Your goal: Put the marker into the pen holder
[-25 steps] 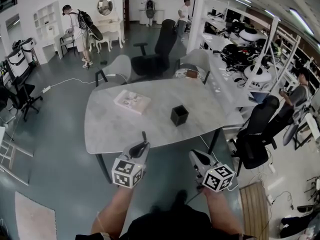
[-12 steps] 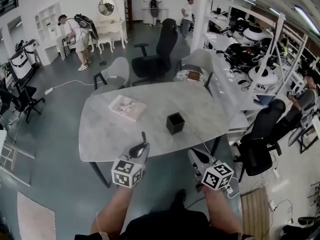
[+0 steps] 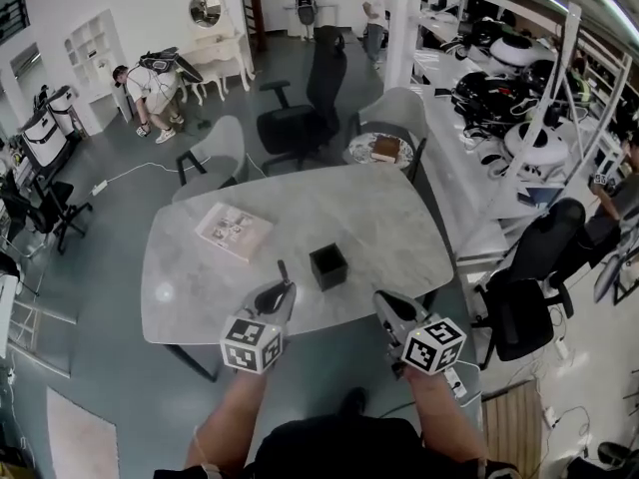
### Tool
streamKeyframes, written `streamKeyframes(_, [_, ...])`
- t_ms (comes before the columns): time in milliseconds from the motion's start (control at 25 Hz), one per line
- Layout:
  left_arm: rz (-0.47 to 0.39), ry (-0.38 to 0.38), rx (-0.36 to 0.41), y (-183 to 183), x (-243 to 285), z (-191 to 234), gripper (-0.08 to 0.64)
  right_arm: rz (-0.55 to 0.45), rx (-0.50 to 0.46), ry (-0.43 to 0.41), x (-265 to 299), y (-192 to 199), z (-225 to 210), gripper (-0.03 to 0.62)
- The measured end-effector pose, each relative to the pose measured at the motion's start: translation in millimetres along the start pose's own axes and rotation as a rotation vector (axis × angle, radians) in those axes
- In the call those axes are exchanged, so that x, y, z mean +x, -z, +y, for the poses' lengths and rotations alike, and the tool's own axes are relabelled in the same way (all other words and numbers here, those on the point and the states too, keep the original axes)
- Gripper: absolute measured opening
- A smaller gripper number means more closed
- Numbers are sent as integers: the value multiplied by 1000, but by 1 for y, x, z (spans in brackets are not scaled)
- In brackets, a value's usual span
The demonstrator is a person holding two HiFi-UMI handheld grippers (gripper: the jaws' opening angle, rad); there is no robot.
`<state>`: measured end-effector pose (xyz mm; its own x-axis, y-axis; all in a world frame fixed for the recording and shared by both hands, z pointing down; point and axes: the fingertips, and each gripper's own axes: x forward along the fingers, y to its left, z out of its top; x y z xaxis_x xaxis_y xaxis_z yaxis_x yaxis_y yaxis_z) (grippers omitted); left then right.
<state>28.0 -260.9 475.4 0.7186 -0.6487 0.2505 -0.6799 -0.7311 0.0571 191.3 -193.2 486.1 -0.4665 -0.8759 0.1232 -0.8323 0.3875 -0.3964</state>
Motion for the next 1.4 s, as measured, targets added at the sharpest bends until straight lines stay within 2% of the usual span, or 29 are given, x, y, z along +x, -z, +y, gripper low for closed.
streamKeyframes(240, [0,-30,-24,-8,38,2,43,43,9,-34,21,-8,-38,3])
streamKeyframes(560, [16,-38,-27,-9,64,38,43,81,12,-79,80,-15,-45,3])
streamKeyframes(760, [12,-35,-26,-13,72,78,43,118,-12,-103,128,-17,-31,3])
streamKeyframes(1000, [22,-54,-60,-1,88,99,43,167,-15,-112,154,-11,-40,3])
streamKeyframes(1160, [28,-95,-63,-4,98,102,43,167,-16,-136,163,-24,-57,3])
streamKeyframes(1400, [36,-170,-70,-9,129,78,43,175,-21,-221,153,-40,-91,3])
